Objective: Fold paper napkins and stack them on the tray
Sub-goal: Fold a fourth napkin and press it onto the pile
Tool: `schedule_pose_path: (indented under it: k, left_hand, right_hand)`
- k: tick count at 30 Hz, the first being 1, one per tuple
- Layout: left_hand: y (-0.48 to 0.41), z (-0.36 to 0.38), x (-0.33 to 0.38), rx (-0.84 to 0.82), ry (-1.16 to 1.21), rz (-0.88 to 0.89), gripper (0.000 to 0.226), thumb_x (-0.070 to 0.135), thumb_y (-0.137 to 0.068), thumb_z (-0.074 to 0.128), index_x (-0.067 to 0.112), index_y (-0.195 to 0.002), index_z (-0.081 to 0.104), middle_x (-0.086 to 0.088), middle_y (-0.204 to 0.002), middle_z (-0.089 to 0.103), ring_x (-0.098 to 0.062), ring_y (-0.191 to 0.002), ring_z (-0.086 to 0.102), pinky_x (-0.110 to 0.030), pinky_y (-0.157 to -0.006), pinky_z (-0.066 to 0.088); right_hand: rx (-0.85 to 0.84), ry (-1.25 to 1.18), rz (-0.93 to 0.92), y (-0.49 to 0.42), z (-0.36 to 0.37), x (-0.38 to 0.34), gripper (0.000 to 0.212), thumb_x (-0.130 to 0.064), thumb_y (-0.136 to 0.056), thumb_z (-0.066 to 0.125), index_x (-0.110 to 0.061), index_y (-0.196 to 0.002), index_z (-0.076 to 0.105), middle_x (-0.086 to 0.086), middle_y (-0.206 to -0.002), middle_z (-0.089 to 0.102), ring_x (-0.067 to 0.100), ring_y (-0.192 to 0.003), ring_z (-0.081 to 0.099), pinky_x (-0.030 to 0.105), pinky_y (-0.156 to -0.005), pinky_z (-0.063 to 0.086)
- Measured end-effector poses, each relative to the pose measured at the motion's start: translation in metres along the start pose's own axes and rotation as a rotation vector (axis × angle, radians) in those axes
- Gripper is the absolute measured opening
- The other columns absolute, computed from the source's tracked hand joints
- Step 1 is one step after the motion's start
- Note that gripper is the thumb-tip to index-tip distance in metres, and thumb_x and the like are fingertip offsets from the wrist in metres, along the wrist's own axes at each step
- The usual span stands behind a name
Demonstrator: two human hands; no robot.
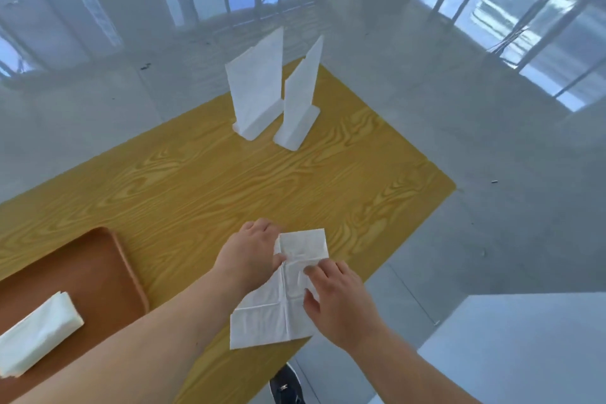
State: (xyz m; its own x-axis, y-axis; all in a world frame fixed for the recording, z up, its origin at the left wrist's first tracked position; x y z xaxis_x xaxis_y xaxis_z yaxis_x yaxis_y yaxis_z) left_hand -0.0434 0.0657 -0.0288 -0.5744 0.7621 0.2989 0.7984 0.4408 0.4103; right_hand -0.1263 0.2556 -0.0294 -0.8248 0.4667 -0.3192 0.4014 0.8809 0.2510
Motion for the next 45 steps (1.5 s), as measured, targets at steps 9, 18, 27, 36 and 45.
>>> schedule_pose_path:
  k: [9,18,27,36,45]
  left_hand:
    - [-0.021,0.002,-0.007,-0.05,-0.003,-0.224,0.032,0.062,-0.083,0.071,0.032,-0.091,0.064,0.004,-0.11,0.062,-0.021,-0.111,0.055,-0.036,-0.086,0.049]
    - [0.025,-0.048,-0.041,-0.128,1.162,-0.443,0.015,0.024,-0.078,0.072,0.018,-0.085,0.06,-0.01,-0.084,0.062,-0.027,-0.077,0.057,-0.044,-0.073,0.047]
    - [0.13,-0.154,-0.114,0.043,1.819,-0.372,0.043,0.032,-0.085,0.066,0.007,-0.119,0.072,-0.02,-0.106,0.073,-0.037,-0.09,0.072,-0.045,-0.077,0.06]
    - [0.226,-0.216,-0.208,0.565,1.819,-0.36,0.024,0.015,-0.085,0.076,0.011,-0.107,0.065,-0.018,-0.103,0.073,-0.029,-0.083,0.074,-0.043,-0.076,0.061]
    - [0.299,-0.235,-0.253,0.654,1.548,-0.324,0.09,0.002,-0.074,0.088,0.028,-0.149,0.045,-0.017,-0.113,0.076,-0.03,-0.093,0.078,-0.044,-0.076,0.064]
  right_hand:
    - [-0.041,-0.036,-0.05,-0.001,0.01,0.008,0.051,-0.033,-0.093,0.047,-0.019,-0.142,0.052,0.0,-0.14,0.057,0.024,-0.127,0.052,0.038,-0.11,0.045]
    - [-0.088,-0.344,0.204,-0.031,-0.009,-0.011,0.069,-0.058,-0.096,0.056,-0.03,-0.156,0.037,-0.006,-0.158,0.043,0.018,-0.147,0.037,0.035,-0.114,0.036]
    - [-0.528,-1.535,0.321,-0.086,-0.069,-0.125,0.107,-0.072,-0.072,0.08,-0.02,-0.156,0.039,0.01,-0.163,0.043,0.029,-0.15,0.038,0.052,-0.12,0.036]
    - [-0.421,-1.61,-0.081,-0.122,-0.143,-0.297,0.054,-0.007,-0.083,0.078,-0.011,-0.135,0.062,0.016,-0.129,0.073,0.03,-0.11,0.071,0.037,-0.083,0.06]
    - [-0.445,-1.32,-0.053,-0.125,-0.181,-0.358,0.096,0.015,-0.091,0.062,-0.029,-0.164,0.017,0.025,-0.135,0.063,0.026,-0.095,0.077,0.032,-0.069,0.062]
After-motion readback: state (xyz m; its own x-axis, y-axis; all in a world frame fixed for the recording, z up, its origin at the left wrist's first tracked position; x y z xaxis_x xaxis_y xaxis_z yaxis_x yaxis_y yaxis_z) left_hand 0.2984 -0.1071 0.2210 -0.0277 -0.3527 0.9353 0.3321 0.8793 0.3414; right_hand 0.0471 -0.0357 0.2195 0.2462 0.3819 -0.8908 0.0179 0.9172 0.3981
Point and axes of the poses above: each hand's wrist, its own y-axis away from the middle knuckle, its own z-axis out of the palm, x = y × z, the point moved 2 cm from there along -y, towards the middle knuckle
